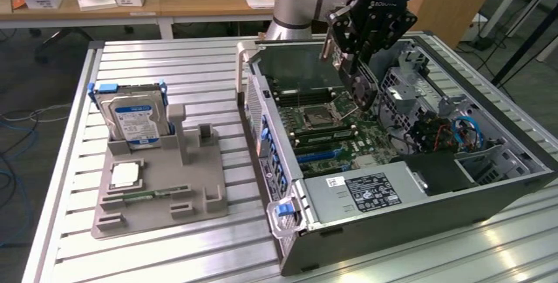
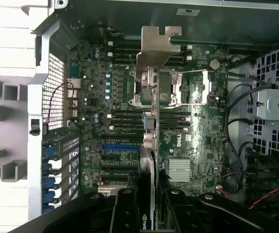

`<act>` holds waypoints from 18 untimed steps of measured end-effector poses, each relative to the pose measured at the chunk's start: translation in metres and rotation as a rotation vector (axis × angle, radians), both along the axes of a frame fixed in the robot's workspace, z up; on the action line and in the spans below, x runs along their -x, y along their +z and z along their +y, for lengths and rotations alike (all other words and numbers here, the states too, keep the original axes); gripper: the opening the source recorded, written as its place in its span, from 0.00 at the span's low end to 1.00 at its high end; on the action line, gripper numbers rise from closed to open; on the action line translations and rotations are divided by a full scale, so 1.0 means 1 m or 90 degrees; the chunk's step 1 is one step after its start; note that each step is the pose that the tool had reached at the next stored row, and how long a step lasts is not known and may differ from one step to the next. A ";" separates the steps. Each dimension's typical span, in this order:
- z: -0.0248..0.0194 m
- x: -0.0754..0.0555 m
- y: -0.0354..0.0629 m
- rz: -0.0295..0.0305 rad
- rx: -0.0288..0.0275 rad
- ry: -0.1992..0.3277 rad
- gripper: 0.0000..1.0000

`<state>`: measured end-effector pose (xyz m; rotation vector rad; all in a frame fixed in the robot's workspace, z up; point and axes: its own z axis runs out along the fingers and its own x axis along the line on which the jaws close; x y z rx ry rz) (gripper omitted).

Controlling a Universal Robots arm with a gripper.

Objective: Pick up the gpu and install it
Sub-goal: 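Pick up the gpu and move the gpu toward the slot, then insert the gpu into the slot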

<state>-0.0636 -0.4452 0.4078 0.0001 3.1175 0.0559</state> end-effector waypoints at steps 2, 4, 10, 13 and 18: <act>0.0000 -0.003 0.0000 0.0000 0.0000 0.001 0.26; 0.0000 -0.005 0.0000 0.0000 0.0001 0.002 0.26; -0.0001 -0.012 0.0001 0.0000 0.0001 0.003 0.26; 0.0000 -0.012 0.0000 0.0000 0.0000 0.003 0.26; 0.0000 -0.012 0.0000 0.0000 0.0000 0.003 0.26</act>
